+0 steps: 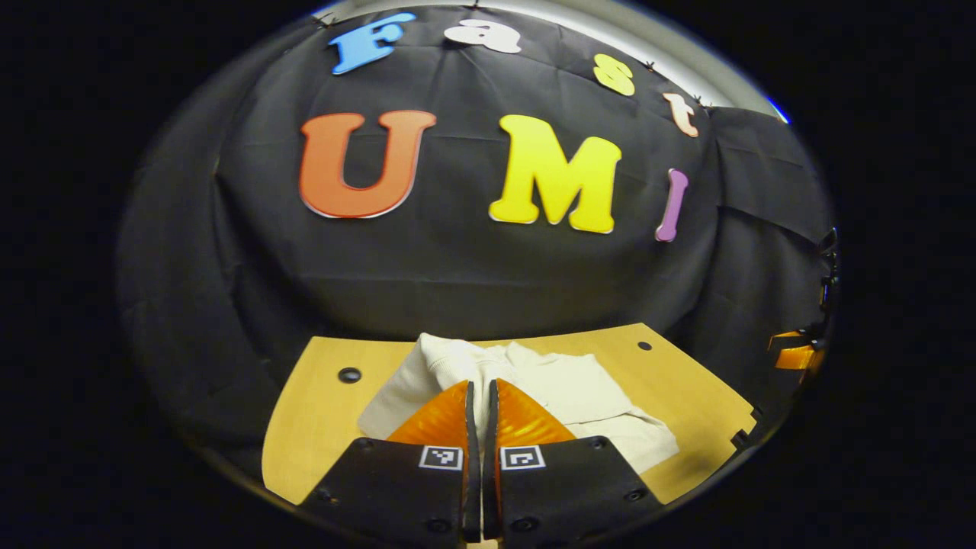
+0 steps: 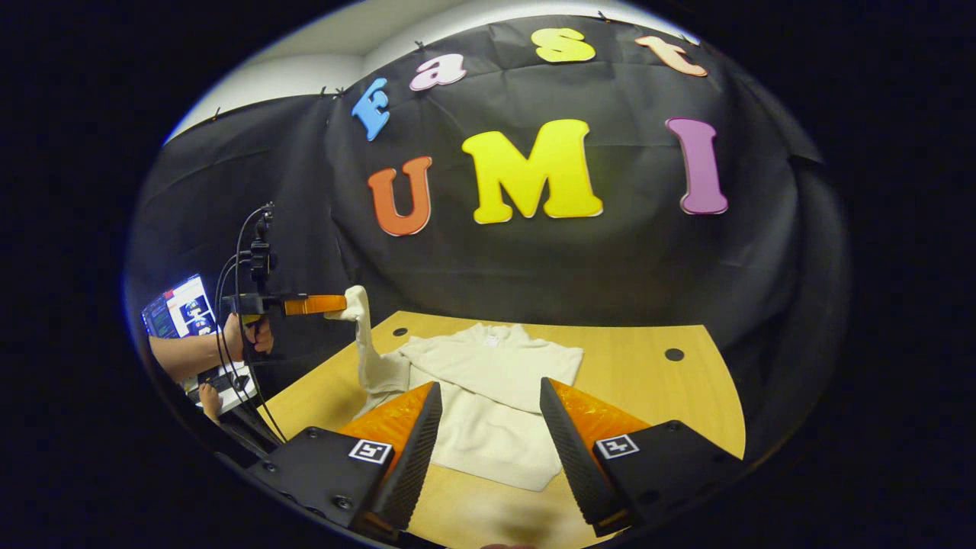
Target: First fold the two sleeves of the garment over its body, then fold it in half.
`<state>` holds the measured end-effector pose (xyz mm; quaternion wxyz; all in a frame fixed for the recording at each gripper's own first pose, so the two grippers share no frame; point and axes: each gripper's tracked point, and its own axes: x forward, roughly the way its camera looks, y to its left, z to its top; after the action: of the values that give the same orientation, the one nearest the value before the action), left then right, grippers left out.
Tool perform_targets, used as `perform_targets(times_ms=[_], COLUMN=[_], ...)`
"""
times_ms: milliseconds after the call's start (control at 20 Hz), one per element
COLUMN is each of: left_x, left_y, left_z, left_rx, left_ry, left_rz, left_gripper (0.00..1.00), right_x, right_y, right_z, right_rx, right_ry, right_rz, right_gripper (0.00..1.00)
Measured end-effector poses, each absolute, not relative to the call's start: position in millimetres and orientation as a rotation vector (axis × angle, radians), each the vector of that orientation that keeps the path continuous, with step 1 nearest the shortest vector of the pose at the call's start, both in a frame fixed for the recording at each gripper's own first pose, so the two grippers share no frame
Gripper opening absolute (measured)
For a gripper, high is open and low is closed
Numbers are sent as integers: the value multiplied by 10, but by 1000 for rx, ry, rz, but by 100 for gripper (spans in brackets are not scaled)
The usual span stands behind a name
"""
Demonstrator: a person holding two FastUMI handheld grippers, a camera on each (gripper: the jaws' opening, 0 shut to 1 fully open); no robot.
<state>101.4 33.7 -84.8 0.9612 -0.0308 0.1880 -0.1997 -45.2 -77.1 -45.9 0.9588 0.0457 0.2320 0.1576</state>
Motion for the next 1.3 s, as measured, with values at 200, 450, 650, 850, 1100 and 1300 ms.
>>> perform_targets(times_ms=[200, 450, 650, 850, 1100, 1300], left_x=[1346, 1678, 1972, 2300, 2530, 2647], left_y=[-654, -1592, -2076, -2292, -2529, -2493], left_z=[-841, -1185, -1727, -2309, -2818, -3021], left_rx=[-30, 30, 51, 73, 89, 114], left_ry=[387, 450, 526, 612, 636, 642], left_rz=[-569, -698, -738, -696, -687, -642], left_gripper=[4, 4, 4, 4, 4, 17], right_x=[-639, -930, -1114, -1208, -1210, -1207], right_y=[-1423, -2037, -2365, -2555, -2568, -2502], right_z=[-472, -508, -623, -776, -937, -942], right_rx=[120, 134, 137, 141, 139, 116], right_ry=[463, 466, 512, 575, 645, 661], right_rz=[176, 22, -72, -135, -159, -148], right_gripper=[81, 81, 81, 82, 81, 81])
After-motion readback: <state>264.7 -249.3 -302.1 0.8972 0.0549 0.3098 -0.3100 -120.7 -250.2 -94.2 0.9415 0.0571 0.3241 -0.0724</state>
